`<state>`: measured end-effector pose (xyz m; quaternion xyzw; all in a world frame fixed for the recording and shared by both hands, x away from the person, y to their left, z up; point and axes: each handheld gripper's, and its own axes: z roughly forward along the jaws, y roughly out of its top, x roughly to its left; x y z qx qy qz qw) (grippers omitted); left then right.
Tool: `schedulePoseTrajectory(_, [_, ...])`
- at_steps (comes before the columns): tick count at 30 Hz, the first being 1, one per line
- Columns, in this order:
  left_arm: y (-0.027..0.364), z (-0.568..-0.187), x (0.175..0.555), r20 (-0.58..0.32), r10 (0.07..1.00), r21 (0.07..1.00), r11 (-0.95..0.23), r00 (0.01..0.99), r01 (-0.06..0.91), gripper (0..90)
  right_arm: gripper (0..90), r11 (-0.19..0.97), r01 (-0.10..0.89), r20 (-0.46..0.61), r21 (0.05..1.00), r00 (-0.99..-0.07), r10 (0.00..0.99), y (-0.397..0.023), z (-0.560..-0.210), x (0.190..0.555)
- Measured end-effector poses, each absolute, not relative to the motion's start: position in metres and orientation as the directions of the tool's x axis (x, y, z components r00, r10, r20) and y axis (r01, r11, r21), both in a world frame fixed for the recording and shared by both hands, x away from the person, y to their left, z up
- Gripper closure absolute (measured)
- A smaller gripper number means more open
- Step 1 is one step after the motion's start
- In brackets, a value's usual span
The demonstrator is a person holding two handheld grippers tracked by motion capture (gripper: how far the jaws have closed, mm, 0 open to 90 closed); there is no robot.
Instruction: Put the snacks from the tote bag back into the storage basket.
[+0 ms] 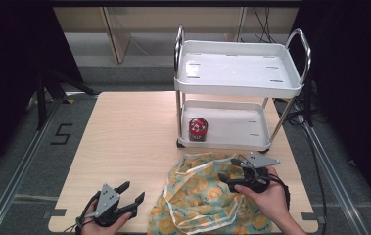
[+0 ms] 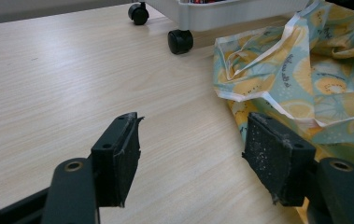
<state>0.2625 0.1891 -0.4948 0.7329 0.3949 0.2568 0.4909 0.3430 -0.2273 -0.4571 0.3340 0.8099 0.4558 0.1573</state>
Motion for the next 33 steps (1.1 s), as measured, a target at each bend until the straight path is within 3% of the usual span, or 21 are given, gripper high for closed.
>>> schedulePoseTrajectory(19, [0.189,-0.494,0.264,-0.011,0.825,0.932,-0.196,0.566,0.304,35.2,27.5,0.371,0.368,0.036,0.853,-0.751,0.660,-0.233,-0.473,0.321])
schedulePoseTrajectory(33, [0.188,-0.494,0.262,-0.021,0.829,0.933,-0.185,0.559,0.310,35.2,27.2,0.363,0.400,0.058,0.842,-0.735,0.675,-0.235,-0.477,0.317])
